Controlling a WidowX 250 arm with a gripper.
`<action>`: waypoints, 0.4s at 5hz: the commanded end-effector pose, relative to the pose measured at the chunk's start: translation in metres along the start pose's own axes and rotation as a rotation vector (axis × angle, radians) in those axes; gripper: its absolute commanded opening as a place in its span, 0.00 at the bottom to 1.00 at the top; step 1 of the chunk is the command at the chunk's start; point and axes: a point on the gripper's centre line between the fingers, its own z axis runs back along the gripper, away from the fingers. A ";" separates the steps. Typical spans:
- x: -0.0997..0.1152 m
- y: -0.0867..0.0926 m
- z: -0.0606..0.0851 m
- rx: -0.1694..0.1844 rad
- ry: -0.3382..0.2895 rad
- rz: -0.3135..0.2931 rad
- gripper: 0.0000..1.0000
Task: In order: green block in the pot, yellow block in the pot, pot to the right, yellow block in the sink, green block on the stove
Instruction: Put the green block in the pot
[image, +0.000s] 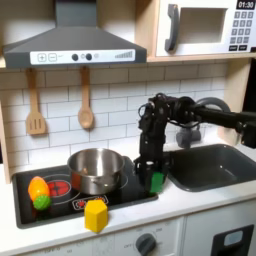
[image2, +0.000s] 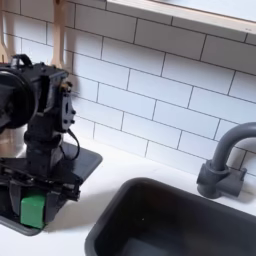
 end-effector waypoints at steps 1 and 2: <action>0.002 0.001 0.027 -0.002 -0.056 0.023 0.00; 0.006 0.007 0.040 0.000 -0.096 0.041 0.00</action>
